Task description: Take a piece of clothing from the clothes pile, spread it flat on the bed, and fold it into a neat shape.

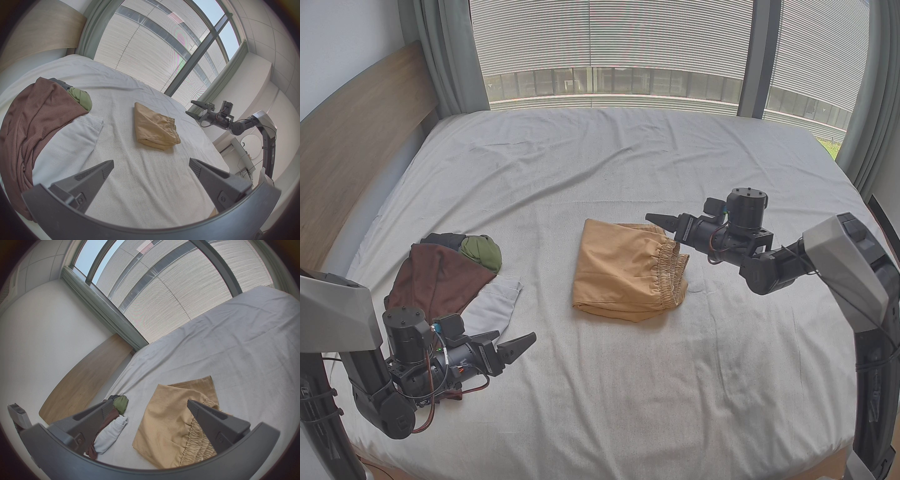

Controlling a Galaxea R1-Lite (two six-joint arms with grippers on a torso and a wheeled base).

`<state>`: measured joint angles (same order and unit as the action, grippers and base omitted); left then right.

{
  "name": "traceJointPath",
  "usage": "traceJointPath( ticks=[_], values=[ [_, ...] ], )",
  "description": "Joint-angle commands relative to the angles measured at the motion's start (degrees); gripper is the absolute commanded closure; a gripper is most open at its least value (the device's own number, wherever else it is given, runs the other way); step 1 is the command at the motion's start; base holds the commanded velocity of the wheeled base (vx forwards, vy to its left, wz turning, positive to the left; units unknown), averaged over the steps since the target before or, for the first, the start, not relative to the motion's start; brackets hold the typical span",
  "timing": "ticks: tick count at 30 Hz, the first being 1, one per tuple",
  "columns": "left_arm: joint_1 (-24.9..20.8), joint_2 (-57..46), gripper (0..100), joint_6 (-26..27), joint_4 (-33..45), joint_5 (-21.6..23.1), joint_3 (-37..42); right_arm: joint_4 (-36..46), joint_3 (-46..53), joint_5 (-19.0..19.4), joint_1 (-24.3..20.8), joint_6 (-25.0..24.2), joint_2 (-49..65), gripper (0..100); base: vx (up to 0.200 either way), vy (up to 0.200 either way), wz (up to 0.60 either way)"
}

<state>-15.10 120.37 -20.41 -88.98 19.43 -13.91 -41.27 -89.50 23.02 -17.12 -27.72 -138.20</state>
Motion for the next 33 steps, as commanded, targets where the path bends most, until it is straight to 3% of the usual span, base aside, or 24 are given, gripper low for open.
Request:
traceJointPath(
  ticks=[1,8,23,27,33],
  values=[
    [0.3,0.2,0,-0.1,-0.1,0.0,-0.2,6.3,-13.2,0.0,-1.7,-0.2,-12.7,0,0.000,0.000,0.00],
    [0.4,0.5,0,-0.1,-0.1,0.0,-0.2,9.2,-20.4,-1.7,-1.2,-0.2,-18.9,0,0.000,0.000,0.00],
    [0.4,0.7,0,-0.3,-0.1,0.0,-0.2,9.6,-19.4,-4.4,-0.9,-0.2,-20.6,0,0.000,0.000,0.00],
    [0.4,0.2,0,-0.4,-0.1,0.0,-0.2,7.1,-13.0,-6.2,-1.7,-0.2,-14.5,0,0.000,0.000,0.00],
    [-1.3,-5.4,0,-3.9,-0.1,0.2,-0.2,-1.8,9.3,-6.3,-2.8,-0.1,4.8,0,0.000,0.000,0.00]
  ],
)
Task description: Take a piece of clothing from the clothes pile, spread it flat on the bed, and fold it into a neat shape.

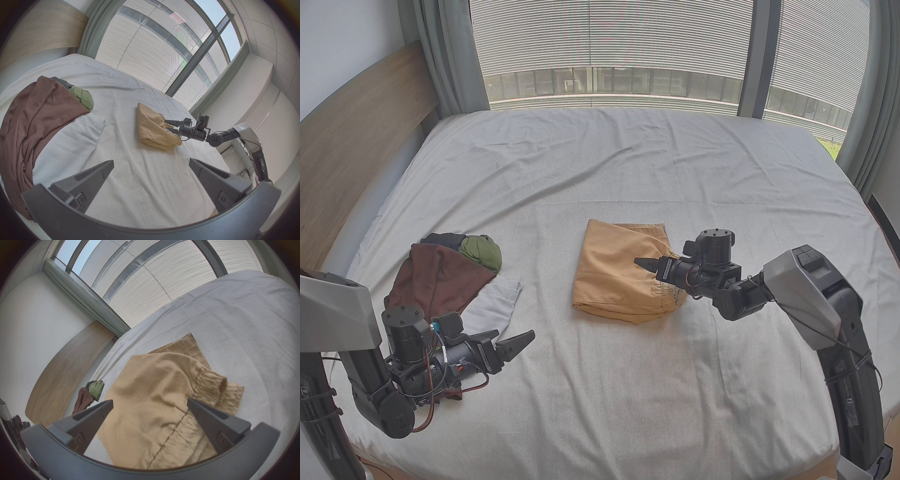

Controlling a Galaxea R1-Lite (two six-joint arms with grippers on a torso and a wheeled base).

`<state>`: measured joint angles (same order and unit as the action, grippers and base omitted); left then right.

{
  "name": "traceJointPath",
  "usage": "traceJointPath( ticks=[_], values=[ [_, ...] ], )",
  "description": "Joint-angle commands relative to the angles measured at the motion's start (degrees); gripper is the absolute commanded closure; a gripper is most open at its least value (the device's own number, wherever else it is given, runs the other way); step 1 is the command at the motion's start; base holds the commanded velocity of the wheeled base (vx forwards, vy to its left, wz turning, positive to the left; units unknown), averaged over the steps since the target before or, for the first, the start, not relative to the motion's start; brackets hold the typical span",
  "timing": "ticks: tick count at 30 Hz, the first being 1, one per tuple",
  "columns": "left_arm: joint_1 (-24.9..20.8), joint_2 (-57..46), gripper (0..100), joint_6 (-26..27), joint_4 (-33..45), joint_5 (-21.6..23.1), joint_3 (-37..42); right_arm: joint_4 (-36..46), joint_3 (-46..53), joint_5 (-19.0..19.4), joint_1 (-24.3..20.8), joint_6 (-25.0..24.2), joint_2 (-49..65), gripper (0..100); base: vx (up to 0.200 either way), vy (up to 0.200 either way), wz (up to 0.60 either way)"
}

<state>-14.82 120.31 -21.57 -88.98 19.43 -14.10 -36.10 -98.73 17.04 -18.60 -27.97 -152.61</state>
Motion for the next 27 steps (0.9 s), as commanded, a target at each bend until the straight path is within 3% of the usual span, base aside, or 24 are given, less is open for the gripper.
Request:
traceJointPath(
  ticks=[1,3,7,16,23,27],
  values=[
    [-2.4,-7.3,0,-3.7,-0.1,0.2,0.0,-7.5,21.9,-0.3,-1.4,0.1,23.1,0,0.000,0.000,0.00],
    [-2.8,-9.7,0,-4.5,0.0,0.3,0.3,-7.9,25.4,-0.3,-1.5,0.1,27.3,0,0.000,0.000,0.00],
    [-5.5,-21.1,0,-6.8,0.0,0.1,4.4,-7.5,40.9,-0.3,-1.5,0.9,47.9,0,0.000,0.000,0.00],
    [-10.2,-36.9,0,-1.5,0.3,-3.7,14.1,-1.4,63.8,-0.4,0.8,4.6,80.8,0,0.000,0.000,0.00],
    [-10.8,-48.7,0,-1.5,5.0,-10.4,14.1,8.4,67.9,-0.4,4.4,4.8,99.1,0,0.000,0.000,0.00],
    [-10.3,-57.0,0,-1.0,11.4,-13.7,14.1,14.6,68.6,-0.4,5.7,6.6,106.7,0,0.000,0.000,0.00]
  ],
)
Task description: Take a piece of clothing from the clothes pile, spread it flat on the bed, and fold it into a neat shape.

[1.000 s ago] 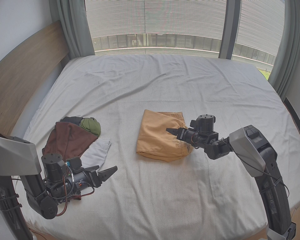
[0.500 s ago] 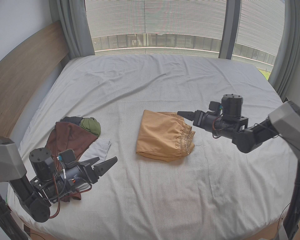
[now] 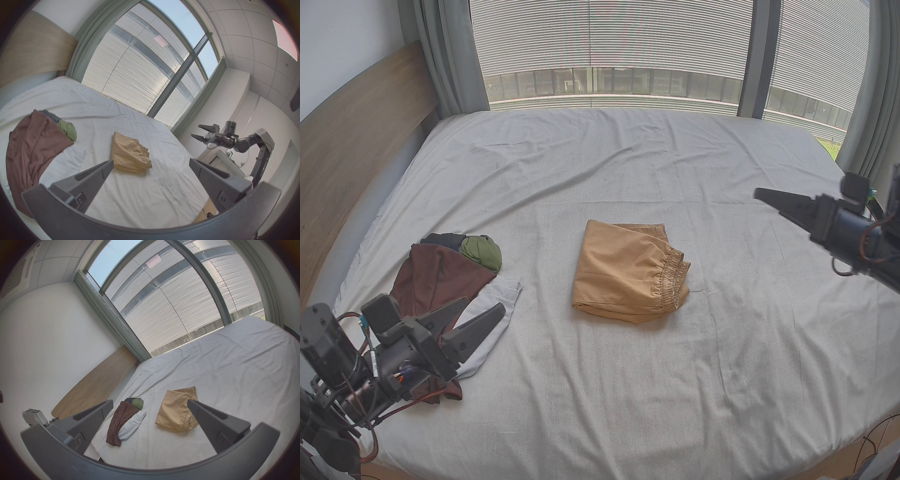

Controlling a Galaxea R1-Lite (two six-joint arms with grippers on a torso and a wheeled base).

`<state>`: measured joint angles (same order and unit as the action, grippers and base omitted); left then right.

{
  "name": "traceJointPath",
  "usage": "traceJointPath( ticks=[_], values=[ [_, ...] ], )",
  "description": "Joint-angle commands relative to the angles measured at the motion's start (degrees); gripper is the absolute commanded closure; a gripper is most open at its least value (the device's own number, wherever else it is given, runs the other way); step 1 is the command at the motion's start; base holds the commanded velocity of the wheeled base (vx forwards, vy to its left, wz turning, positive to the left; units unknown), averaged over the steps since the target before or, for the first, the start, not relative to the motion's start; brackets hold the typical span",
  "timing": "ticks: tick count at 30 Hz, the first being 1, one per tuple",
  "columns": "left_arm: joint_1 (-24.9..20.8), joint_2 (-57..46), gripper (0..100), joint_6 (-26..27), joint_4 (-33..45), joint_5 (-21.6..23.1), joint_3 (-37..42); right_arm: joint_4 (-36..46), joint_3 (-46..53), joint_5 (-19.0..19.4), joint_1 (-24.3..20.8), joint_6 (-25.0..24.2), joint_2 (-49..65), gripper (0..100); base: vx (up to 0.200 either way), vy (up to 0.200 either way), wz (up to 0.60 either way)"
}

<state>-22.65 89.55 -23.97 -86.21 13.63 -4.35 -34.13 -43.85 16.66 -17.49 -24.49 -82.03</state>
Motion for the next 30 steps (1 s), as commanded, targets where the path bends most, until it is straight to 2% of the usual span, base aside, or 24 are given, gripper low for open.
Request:
traceJointPath(
  ticks=[1,5,7,8,9,11,12,15,16,17,20,21,23,25,26,28,29,30],
  values=[
    [-1.7,-30.1,0,1.8,11.8,-8.9,4.4,13.8,14.1,-0.1,5.1,3.8,38.7,0,0.000,0.000,0.00],
    [4.1,-42.8,0,1.8,23.2,-8.4,4.4,16.1,17.3,-0.1,7.6,5.2,46.9,0,0.000,0.000,0.00],
    [5.7,-50.4,0,1.9,30.5,-7.7,4.4,17.3,19.7,-0.1,8.2,5.3,51.5,0,0.000,0.000,0.00],
    [5.7,-50.4,0,1.9,30.5,-7.7,4.4,17.3,19.7,-0.1,8.2,5.3,51.5,0,0.000,0.000,0.00],
    [8.1,-56.9,0,1.8,37.4,-6.4,4.4,18.8,22.1,-0.1,8.4,5.4,56.0,0,0.000,0.000,0.00],
    [11.0,-62.3,0,1.7,43.6,-5.3,4.4,20.1,24.4,-0.1,8.5,5.4,59.6,0,0.000,0.000,0.00],
    [13.7,-67.5,0,1.7,49.7,-3.6,4.4,21.1,26.7,-0.1,9.0,5.4,63.2,0,0.000,0.000,0.00],
    [19.0,-77.5,0,2.0,61.8,1.5,4.4,22.4,31.2,-0.1,10.6,5.5,69.6,0,0.000,0.000,0.00],
    [19.6,-78.6,0,2.0,62.8,2.0,4.4,22.6,31.9,-0.1,10.8,5.5,70.5,0,0.000,0.000,0.00],
    [22.2,-83.9,0,2.0,68.3,5.0,4.4,23.4,34.0,-0.1,11.4,5.5,73.7,0,0.000,0.000,0.00],
    [23.4,-89.0,0,3.0,75.6,7.6,4.4,25.1,37.1,-0.1,11.8,5.9,77.1,0,0.000,0.000,0.00],
    [23.3,-88.9,0,4.4,77.2,7.0,4.4,25.0,38.7,-0.3,11.8,7.4,77.0,0,0.000,0.000,0.00],
    [23.3,-88.9,0,6.9,79.0,5.4,4.4,24.8,41.2,-3.5,11.9,11.9,76.8,0,0.000,0.000,0.00],
    [23.3,-88.9,0,9.3,80.4,1.2,4.4,26.0,43.8,-10.5,11.9,16.3,76.8,0,0.000,0.000,0.00],
    [23.3,-88.9,0,9.3,80.4,1.2,4.4,26.0,43.8,-10.5,11.9,16.3,76.8,0,0.000,0.000,0.00],
    [23.3,-88.9,0,11.3,82.0,-3.3,4.4,31.2,43.8,-19.1,11.8,17.2,76.8,0,0.000,0.000,0.00],
    [23.3,-88.9,0,11.4,82.0,-4.0,4.4,31.0,43.8,-21.1,11.9,17.1,76.8,0,0.000,0.000,0.00],
    [22.8,-89.5,0,24.4,86.7,-14.1,4.3,34.1,43.8,-16.0,17.6,24.6,81.4,0,0.000,0.000,0.00]
  ],
)
